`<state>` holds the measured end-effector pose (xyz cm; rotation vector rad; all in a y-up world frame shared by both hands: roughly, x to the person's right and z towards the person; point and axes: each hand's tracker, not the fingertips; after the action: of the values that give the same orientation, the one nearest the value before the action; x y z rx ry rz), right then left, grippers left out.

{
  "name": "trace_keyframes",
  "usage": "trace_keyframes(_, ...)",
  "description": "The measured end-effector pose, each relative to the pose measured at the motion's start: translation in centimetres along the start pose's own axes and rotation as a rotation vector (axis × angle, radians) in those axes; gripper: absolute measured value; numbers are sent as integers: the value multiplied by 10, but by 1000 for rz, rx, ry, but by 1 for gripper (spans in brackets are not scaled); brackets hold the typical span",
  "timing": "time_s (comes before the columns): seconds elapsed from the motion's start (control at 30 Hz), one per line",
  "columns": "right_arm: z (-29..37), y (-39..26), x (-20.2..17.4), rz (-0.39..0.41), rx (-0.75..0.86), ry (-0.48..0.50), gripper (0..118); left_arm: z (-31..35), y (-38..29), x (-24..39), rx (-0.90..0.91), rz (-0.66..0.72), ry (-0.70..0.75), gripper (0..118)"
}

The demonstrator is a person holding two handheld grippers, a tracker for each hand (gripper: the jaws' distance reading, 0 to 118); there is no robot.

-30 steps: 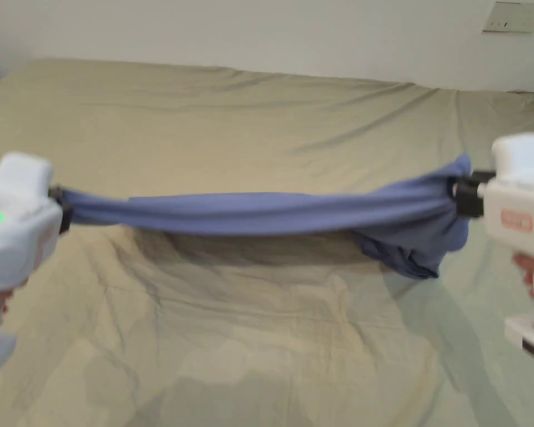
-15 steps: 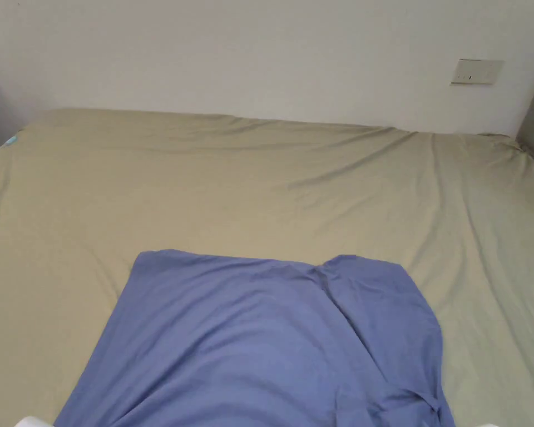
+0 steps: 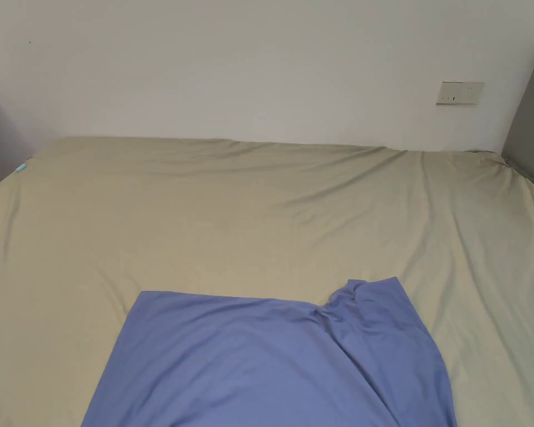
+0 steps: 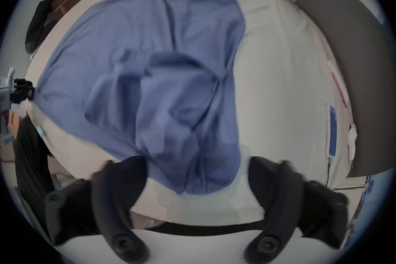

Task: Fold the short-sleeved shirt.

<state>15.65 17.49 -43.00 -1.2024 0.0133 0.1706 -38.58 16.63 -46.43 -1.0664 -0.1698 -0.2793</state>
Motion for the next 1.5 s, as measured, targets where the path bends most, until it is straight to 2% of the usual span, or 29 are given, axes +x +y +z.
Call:
trace_keyframes(0.03, 14, 8, 1, -20, 90, 20, 104, 6, 9, -2, 60, 71, -12, 104)
trace_keyframes(0.07, 29, 18, 2, -43, 163, 13, 104, 10, 16, -2, 103, 104, -23, 115)
trace_keyframes(0.13, 64, 41, 2, -52, 282, 1, 104, 31, 40, -2, 251, 106, -16, 114)
trace_keyframes(0.23, 125, 76, -8, -39, 547, -19, 104, 76, 85, 6, 471, 141, 34, 114)
trace_keyframes(0.37, 198, 114, -40, 4, 865, -73, 104, 155, 136, 30, 817, 183, 94, 115)
trace_keyframes(0.47, 227, 133, -69, 41, 1007, -126, 101, 205, 161, 51, 986, 187, 139, 113)
trace_keyframes(0.5, 233, 136, -78, 49, 1036, -151, 97, 216, 165, 57, 1016, 182, 155, 109)
trace_keyframes(0.53, 237, 141, -88, 57, 1071, -163, 84, 226, 168, 64, 1063, 174, 177, 93)
trace_keyframes(0.57, 241, 142, -96, 63, 1097, -161, 65, 233, 171, 72, 1095, 165, 216, 71)
trace_keyframes(0.6, 244, 144, -102, 66, 1114, -157, 39, 237, 173, 81, 1125, 151, 246, 44)
trace_keyframes(0.63, 245, 145, -108, 64, 1126, -170, 6, 240, 174, 86, 1145, 138, 251, 18)
trace_keyframes(0.7, 244, 146, -117, 74, 1143, -157, 3, 242, 174, 93, 1182, 109, 195, 9)
trace_keyframes(0.73, 244, 146, -120, 82, 1144, -153, 2, 239, 177, 93, 1171, 109, 172, 0)
trace_keyframes(0.93, 227, 159, -125, 95, 1138, -143, 1, 221, 189, 98, 1128, 111, 186, 0)
trace_keyframes(1.1, 194, 174, -113, 69, 1075, -127, 1, 178, 203, 85, 1041, 128, 170, 0)
trace_keyframes(1.2, 165, 181, -104, 52, 999, -117, 1, 126, 208, 70, 896, 148, 145, 0)
trace_keyframes(1.3, 131, 185, -88, 23, 914, -114, 1, 46, 215, 36, 687, 203, 82, 0)
trace_keyframes(1.43, 94, 186, -59, -37, 830, -129, 1, -70, 236, -19, 359, 290, 110, 0)
trace_keyframes(1.47, 87, 186, -52, -54, 809, -133, 1, -93, 244, -30, 275, 321, 104, 12)
trace_keyframes(1.5, 80, 186, -47, -69, 790, -140, 1, -110, 251, -39, 245, 361, 83, 35)
